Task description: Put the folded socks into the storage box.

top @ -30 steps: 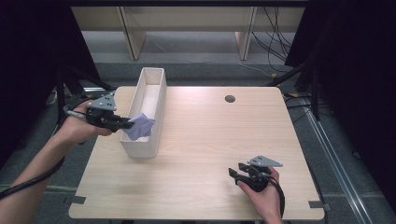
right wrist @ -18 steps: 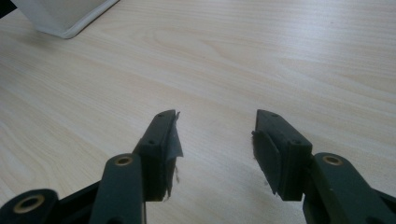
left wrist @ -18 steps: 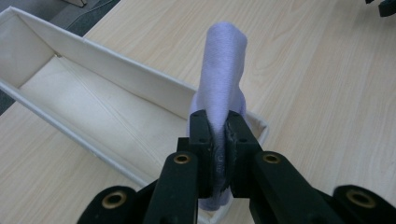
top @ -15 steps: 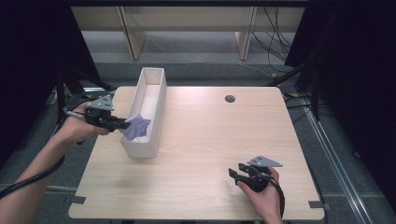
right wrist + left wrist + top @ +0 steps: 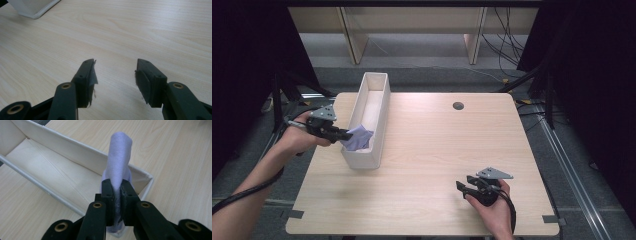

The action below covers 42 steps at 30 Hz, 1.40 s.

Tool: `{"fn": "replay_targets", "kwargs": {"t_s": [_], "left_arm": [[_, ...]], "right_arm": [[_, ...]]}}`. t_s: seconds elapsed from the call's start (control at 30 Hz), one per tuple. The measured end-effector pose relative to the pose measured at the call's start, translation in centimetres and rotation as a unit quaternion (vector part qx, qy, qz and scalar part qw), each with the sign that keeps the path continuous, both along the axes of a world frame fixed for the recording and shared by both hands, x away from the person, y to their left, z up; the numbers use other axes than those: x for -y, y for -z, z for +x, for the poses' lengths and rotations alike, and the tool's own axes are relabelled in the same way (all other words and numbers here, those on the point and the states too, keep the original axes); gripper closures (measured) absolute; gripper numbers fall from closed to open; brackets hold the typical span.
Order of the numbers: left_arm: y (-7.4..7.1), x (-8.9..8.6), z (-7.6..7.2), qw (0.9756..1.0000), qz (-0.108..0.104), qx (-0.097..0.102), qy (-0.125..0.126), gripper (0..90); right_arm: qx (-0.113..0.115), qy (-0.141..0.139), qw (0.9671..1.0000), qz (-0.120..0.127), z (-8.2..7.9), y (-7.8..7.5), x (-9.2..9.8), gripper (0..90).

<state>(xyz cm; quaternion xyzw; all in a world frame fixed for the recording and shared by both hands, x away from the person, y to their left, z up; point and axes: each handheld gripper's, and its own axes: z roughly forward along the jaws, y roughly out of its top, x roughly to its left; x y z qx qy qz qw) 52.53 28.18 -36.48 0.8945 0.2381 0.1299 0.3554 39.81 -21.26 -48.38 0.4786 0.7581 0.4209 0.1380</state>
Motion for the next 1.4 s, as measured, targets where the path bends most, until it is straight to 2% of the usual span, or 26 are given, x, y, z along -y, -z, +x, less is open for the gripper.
{"fn": "replay_targets", "kwargs": {"t_s": [0.03,0.13,0.17,0.4,0.43,0.47,0.5,0.6,0.67,0.7,0.73,0.77,0.8,0.83,0.87,0.9,0.97,1.0,1.03,1.13,1.23,1.27,1.3,1.4], "left_arm": [[0.1,-0.1,0.2,0.9999,0.011,-0.003,0.006,82.9],[0.4,-0.1,0.3,1.0,0.004,-0.006,-0.001,82.9],[0.4,-0.3,0.4,0.9998,0.015,-0.006,0.005,82.9],[0.8,-0.1,0.7,0.9997,0.019,-0.013,0.011,82.9],[1.0,0.1,0.6,0.9999,0.009,-0.014,0.004,82.9],[1.0,0.1,0.6,0.9999,0.009,-0.014,0.004,82.9],[0.9,-0.1,0.7,0.9996,0.022,-0.013,0.009,82.9],[1.0,0.0,0.8,0.9996,0.024,-0.015,0.008,82.9],[1.1,0.0,0.9,0.9994,0.028,-0.017,0.014,82.9],[1.2,0.1,0.9,0.9993,0.029,-0.017,0.013,82.9],[1.2,0.0,0.9,0.9989,0.037,-0.019,0.019,82.9],[1.2,0.0,0.9,0.9989,0.037,-0.019,0.019,82.9],[1.4,0.1,0.9,0.9993,0.028,-0.021,0.014,82.9],[1.4,-0.1,1.0,0.9987,0.039,-0.022,0.021,82.9],[1.6,0.0,0.9,0.9992,0.029,-0.024,0.014,82.9],[1.6,-0.1,1.0,0.9986,0.042,-0.024,0.022,82.9],[1.8,-0.1,0.9,0.9988,0.035,-0.027,0.019,82.9],[1.8,-0.1,0.9,0.9988,0.035,-0.027,0.019,82.9],[1.9,-0.2,1.0,0.9983,0.043,-0.029,0.024,82.9],[2.1,-0.1,0.9,0.9985,0.038,-0.032,0.024,82.9],[2.1,-0.2,1.0,0.9983,0.04,-0.032,0.026,82.9],[2.1,-0.2,1.0,0.9982,0.042,-0.033,0.026,82.9],[2.1,-0.2,1.0,0.9982,0.042,-0.033,0.026,82.9],[2.3,-0.1,1.0,0.9982,0.042,-0.035,0.025,82.9]], "right_arm": [[-0.001,0.0,1.0,-0.001,0.0,0.0,0.0,49.9],[-0.001,0.0,1.0,0.003,0.0,0.0,0.0,49.9],[0.0,0.001,1.0,-0.003,0.0,0.0,0.1,49.9],[0.001,0.002,1.0,-0.003,0.0,0.0,0.1,49.9],[0.002,0.002,1.0,-0.002,0.0,0.0,0.1,49.9],[0.002,0.002,1.0,-0.002,0.0,0.0,0.1,49.8],[0.001,0.002,1.0,-0.002,0.0,0.0,0.1,49.9],[0.003,0.004,1.0,-0.006,0.0,0.1,0.0,49.9],[-0.002,0.001,1.0,-0.001,0.1,0.1,0.0,49.8],[-0.009,0.008,0.9999,0.011,-0.1,0.1,-0.2,49.8],[-0.01,0.008,0.9999,0.01,-0.1,0.1,-0.2,49.9],[-0.01,0.008,0.9999,0.01,-0.1,0.1,-0.2,49.9],[-0.009,0.008,0.9999,0.011,-0.1,0.1,-0.2,49.8],[-0.007,0.01,0.9999,0.004,0.0,0.2,-0.1,49.8],[-0.008,0.01,0.9999,0.005,0.0,0.2,-0.1,49.8],[-0.006,0.011,0.9999,0.0,0.0,0.2,-0.1,49.8],[-0.009,0.006,0.9999,0.007,-0.1,0.2,-0.1,49.8],[-0.007,0.005,0.9999,0.007,0.0,0.2,-0.2,49.8],[-0.016,0.004,0.9998,0.011,-0.1,0.2,-0.2,49.8],[-0.012,0.005,0.9999,0.003,-0.1,0.2,-0.2,49.7],[-0.016,0.004,0.9998,0.013,-0.1,0.3,-0.3,49.7],[-0.015,0.003,0.9998,0.01,-0.1,0.3,-0.3,49.7],[-0.009,-0.009,0.9999,0.005,0.1,0.4,-0.1,49.6],[-0.009,0.003,0.9999,-0.003,0.1,0.4,-0.2,49.6]]}}
